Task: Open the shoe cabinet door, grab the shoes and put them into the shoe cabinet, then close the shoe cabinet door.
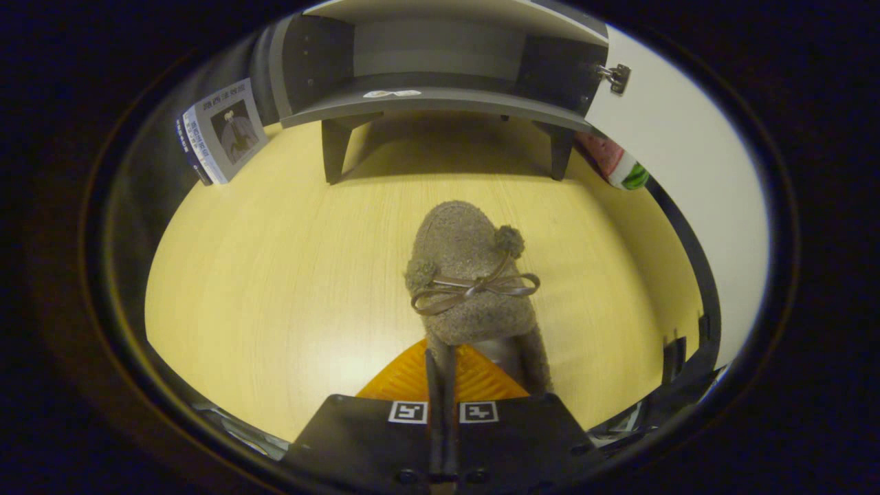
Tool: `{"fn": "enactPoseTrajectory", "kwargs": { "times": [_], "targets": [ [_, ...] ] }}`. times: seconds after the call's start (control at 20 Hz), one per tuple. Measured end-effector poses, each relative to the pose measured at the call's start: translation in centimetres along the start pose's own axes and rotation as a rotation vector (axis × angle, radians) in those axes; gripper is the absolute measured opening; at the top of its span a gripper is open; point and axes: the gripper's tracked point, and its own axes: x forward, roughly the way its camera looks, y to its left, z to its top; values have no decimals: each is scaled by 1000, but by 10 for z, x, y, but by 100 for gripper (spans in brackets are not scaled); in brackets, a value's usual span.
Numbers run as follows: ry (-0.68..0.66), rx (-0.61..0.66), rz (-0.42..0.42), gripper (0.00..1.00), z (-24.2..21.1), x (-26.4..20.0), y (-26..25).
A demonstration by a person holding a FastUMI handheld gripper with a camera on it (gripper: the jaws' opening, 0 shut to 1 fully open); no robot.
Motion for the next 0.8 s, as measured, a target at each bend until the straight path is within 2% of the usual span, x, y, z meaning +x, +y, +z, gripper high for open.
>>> {"fn": "enactPoseTrajectory", "kwargs": {
  "times": [0.5, 0.8],
  "targets": [
    [-110, 19, -43, 3, 34, -22, -8],
    [-160, -28, -55, 3, 58, -47, -7]
  ]
}}
